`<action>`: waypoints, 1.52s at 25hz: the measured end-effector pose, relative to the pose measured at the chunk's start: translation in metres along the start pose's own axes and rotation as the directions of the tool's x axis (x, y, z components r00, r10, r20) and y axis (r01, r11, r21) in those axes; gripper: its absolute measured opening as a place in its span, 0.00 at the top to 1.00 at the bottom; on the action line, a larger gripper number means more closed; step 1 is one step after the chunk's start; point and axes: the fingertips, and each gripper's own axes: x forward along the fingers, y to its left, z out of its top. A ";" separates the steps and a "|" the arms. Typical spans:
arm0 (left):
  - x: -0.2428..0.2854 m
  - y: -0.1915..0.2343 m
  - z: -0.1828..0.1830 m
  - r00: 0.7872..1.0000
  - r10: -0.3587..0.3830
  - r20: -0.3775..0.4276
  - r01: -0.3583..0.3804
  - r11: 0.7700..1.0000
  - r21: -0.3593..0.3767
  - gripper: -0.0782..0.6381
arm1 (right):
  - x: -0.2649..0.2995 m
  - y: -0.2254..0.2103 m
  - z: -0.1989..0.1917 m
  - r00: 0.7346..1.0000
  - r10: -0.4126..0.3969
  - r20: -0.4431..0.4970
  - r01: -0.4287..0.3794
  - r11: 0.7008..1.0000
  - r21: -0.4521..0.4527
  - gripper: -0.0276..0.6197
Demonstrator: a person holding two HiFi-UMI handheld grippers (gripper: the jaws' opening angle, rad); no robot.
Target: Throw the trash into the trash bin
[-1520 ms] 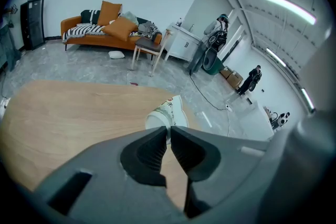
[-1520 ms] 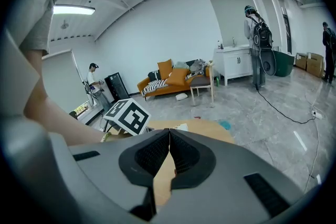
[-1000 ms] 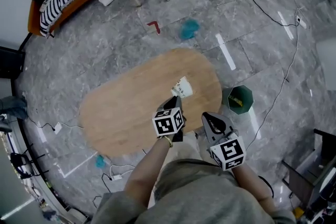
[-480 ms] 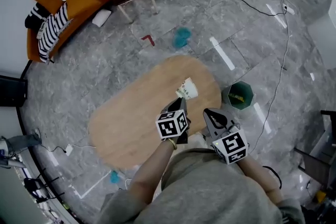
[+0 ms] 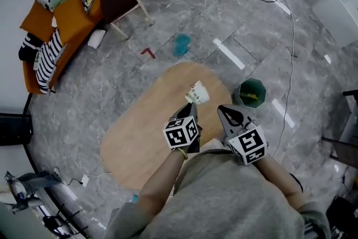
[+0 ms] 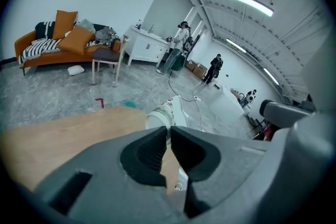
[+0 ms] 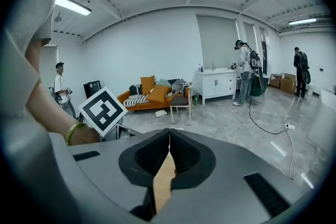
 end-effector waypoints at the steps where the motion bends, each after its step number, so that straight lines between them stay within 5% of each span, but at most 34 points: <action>1: 0.001 -0.004 0.000 1.000 -0.008 -0.005 0.008 1.000 0.010 0.84 | -0.002 -0.003 0.001 1.000 -0.008 0.003 0.008 1.000 0.007 0.94; 38: 0.102 -0.187 -0.045 0.989 -0.084 -0.125 0.098 0.989 0.113 0.84 | -0.122 -0.170 -0.058 0.991 -0.134 -0.003 0.133 0.982 0.134 0.94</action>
